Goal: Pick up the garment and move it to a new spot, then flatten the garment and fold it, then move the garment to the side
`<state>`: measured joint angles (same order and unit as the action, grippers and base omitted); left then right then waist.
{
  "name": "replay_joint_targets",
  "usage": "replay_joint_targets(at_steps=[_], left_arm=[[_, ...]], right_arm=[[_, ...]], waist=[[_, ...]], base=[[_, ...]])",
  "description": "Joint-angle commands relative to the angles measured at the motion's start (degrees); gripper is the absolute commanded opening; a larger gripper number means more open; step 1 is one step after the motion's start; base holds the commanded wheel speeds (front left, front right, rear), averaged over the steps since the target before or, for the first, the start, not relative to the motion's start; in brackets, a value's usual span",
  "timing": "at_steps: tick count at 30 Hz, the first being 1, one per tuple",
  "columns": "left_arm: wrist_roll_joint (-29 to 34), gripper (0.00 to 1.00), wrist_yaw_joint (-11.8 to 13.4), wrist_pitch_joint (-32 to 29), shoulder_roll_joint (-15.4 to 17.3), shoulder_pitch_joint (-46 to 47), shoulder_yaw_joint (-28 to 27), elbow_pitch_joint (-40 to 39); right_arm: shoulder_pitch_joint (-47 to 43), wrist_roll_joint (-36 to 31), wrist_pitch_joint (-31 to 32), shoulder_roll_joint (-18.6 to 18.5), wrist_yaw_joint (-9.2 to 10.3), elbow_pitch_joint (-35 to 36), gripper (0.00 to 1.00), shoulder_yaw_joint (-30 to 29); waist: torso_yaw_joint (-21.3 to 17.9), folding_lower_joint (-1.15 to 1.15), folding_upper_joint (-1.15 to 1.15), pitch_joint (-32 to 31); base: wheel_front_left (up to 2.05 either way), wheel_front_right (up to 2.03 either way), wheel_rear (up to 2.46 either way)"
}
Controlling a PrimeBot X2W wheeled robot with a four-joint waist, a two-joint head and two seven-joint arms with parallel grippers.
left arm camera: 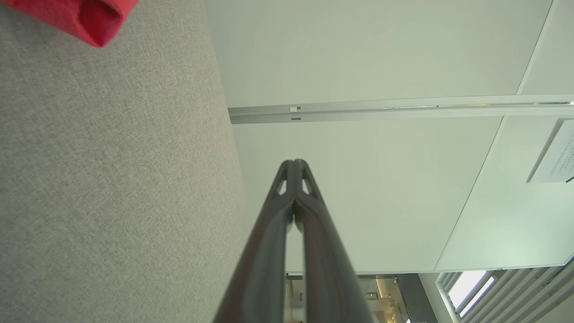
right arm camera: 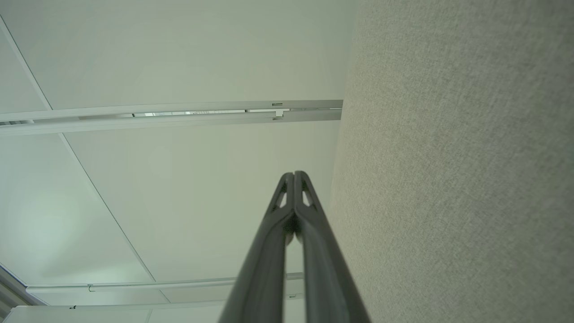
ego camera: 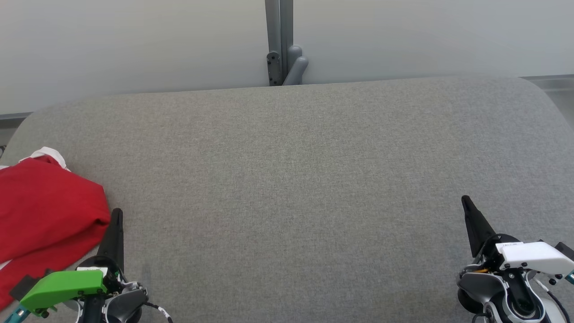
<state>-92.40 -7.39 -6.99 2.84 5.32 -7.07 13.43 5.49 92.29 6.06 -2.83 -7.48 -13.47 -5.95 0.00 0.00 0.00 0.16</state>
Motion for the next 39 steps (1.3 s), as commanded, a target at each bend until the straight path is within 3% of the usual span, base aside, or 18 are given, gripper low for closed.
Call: replay_joint_targets(at_steps=[1,39], left_arm=[[-0.08,0.0,-0.28,-0.1,0.03,0.54,-0.07,-0.08],[-0.08,0.0,-0.29,-0.1,0.03,0.54,-0.07,-0.08]], right_arm=[[0.43,0.46,0.29,-0.08,-0.02,-0.07,0.0,-0.04],[0.43,0.46,0.29,-0.08,-0.02,-0.07,0.0,-0.04]], waist=[[0.0,0.0,0.0,0.0],[0.0,0.0,0.0,0.0]], base=[[0.0,0.0,0.0],[0.0,0.0,0.0]])
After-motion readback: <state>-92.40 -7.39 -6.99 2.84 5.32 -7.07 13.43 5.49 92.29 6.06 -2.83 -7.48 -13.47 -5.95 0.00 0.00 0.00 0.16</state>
